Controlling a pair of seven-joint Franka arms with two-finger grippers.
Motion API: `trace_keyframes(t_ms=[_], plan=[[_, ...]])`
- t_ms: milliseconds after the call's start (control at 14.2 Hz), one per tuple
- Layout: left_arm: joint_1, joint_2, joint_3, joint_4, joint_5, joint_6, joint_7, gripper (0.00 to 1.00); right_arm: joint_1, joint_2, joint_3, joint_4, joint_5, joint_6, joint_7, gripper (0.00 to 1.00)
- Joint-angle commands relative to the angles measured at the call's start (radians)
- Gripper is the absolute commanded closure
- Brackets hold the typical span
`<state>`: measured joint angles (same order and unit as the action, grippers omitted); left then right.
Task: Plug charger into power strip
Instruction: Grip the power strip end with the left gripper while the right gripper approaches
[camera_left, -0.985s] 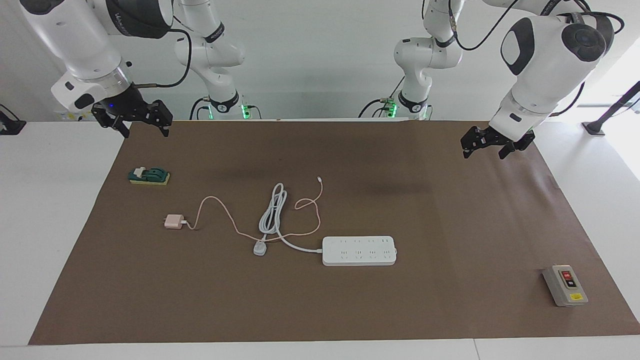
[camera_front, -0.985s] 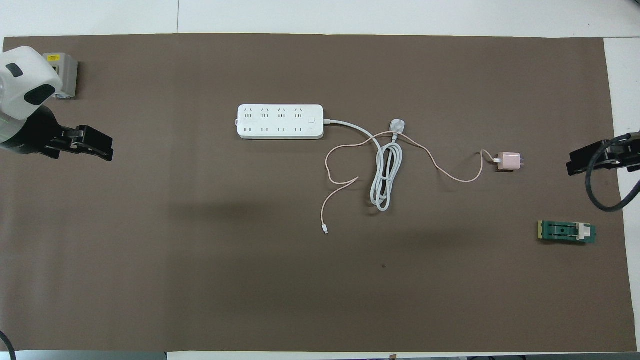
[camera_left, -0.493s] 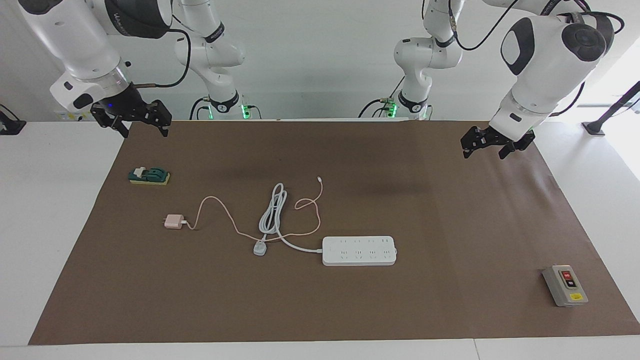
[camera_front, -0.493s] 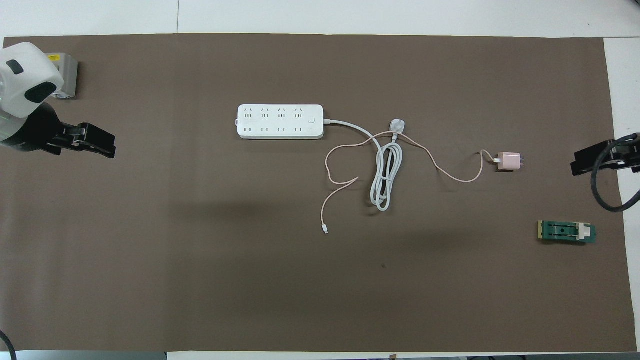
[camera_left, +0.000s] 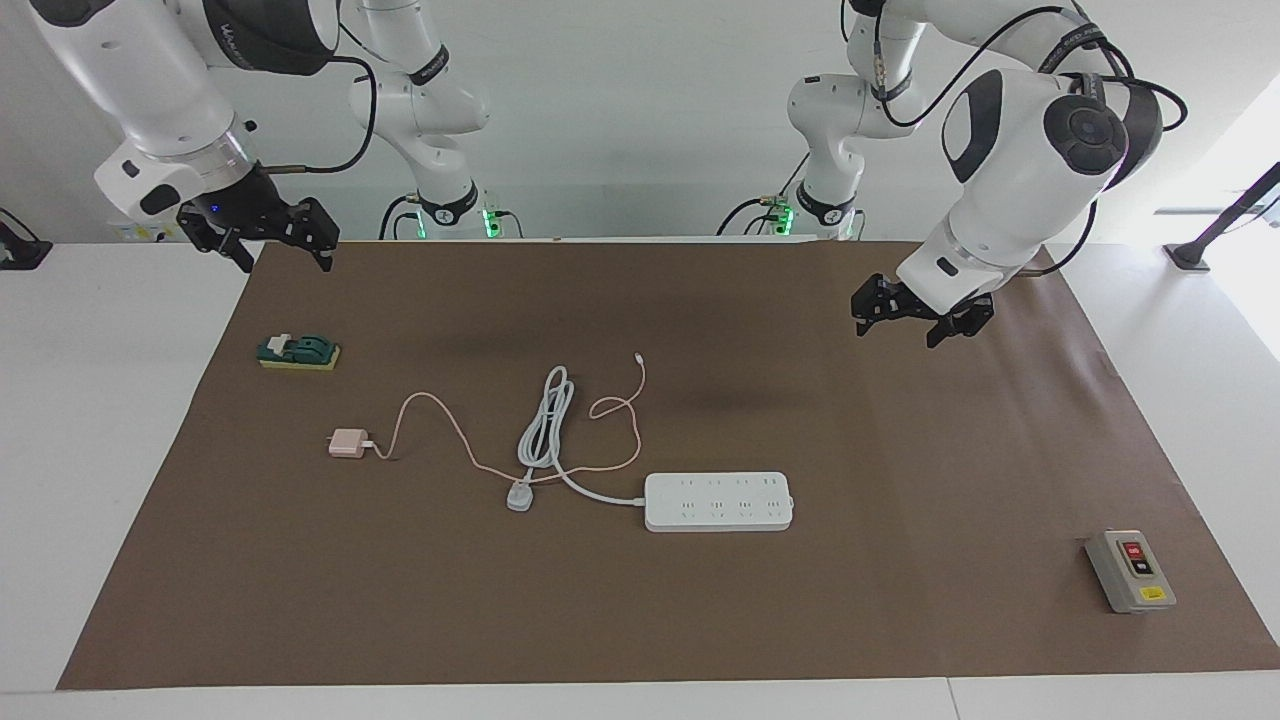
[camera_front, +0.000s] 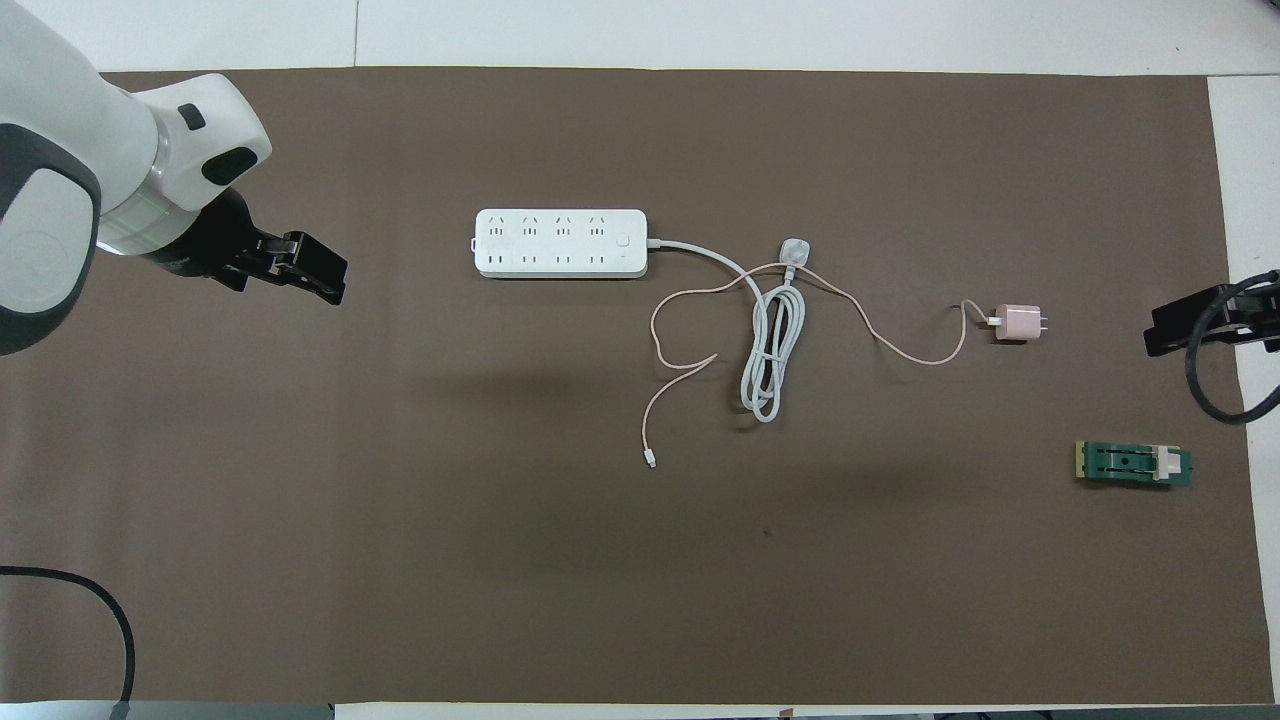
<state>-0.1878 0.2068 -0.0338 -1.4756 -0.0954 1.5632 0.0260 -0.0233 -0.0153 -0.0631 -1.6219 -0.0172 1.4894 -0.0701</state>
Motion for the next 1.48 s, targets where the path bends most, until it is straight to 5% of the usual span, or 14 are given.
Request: trace_keyframes(t_ms=[0,704,915,1408], plan=[[-0.022,0.019,0.006,0.029,-0.023,-0.028,0.011,0.00,-0.085,-0.023,0.006,-0.091,0.077,0.066,0.068,0.00],[0.036,0.163,0.006,-0.011,-0.742,-0.026,0.014,0.00,-0.208,0.282,0.005,-0.092,0.414,0.295,0.652,0.00],[0.047,0.200,0.008,-0.015,-0.883,-0.029,0.021,0.00,-0.267,0.405,0.005,-0.084,0.551,0.339,0.673,0.00],[0.063,0.204,0.012,-0.231,-1.147,0.066,0.458,0.00,-0.342,0.497,0.005,-0.093,0.749,0.275,0.674,0.00]])
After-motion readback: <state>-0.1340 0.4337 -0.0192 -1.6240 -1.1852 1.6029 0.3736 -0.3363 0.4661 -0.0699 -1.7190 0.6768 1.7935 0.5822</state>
